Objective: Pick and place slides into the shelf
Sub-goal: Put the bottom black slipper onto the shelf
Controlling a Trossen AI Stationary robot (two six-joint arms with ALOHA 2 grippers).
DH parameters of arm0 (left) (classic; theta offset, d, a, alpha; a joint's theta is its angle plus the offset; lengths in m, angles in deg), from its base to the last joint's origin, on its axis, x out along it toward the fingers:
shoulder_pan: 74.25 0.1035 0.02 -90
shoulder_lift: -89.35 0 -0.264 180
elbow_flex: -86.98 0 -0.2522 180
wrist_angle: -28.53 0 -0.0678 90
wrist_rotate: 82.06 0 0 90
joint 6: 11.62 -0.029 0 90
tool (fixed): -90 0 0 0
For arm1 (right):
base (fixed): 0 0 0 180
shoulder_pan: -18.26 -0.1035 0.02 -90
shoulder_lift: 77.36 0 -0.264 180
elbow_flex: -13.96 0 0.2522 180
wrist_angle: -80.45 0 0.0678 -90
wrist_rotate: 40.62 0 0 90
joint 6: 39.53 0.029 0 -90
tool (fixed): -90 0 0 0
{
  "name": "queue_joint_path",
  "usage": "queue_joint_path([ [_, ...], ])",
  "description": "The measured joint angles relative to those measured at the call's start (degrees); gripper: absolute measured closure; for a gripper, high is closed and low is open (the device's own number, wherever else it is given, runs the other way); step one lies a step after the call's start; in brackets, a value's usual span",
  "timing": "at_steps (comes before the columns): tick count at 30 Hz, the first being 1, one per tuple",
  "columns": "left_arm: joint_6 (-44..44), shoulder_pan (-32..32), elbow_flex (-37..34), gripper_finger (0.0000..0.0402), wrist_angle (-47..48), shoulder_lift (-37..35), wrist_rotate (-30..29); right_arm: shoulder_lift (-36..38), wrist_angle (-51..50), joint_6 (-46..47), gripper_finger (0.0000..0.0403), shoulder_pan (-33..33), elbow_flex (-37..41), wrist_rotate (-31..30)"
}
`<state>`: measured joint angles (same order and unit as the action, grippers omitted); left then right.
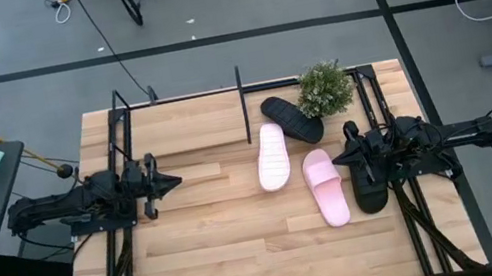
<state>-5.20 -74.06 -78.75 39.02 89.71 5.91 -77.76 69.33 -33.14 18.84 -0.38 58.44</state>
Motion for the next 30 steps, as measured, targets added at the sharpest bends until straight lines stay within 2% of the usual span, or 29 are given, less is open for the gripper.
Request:
queue_joint_path([
  [4, -3.0, 0.0, 0.0, 0.0378, -4.4, 0.0, -0.6, 0.0, 0.2, -0.7, 0.0392, 0.0, 0.0, 0.0],
  [7, -3.5, 0.0, 0.0, 0.0379, -14.3, 0.0, -4.5, 0.0, 2.9, -1.8, 0.0392, 0.0, -0.1, -0.6],
  [10, -7.6, 0.0, 0.1, 0.0382, -24.0, 0.0, -6.5, 0.0, 3.1, -1.9, 0.0392, 0.0, -1.9, -4.2],
  [15, -10.1, 0.0, 5.5, 0.0393, -20.8, 2.7, -6.6, -0.6, 3.2, -2.0, 0.0392, 0.1, -6.8, -10.4],
  [22, -10.2, 0.0, 15.5, 0.0392, -17.8, 17.4, -6.6, -6.4, 3.3, -8.0, 0.0392, 0.0, -18.1, -12.2],
  [30, -14.9, 0.0, 31.0, 0.0396, -17.7, 36.6, -6.8, -19.5, 3.2, -10.3, 0.0392, 0.0, -33.6, -12.2],
])
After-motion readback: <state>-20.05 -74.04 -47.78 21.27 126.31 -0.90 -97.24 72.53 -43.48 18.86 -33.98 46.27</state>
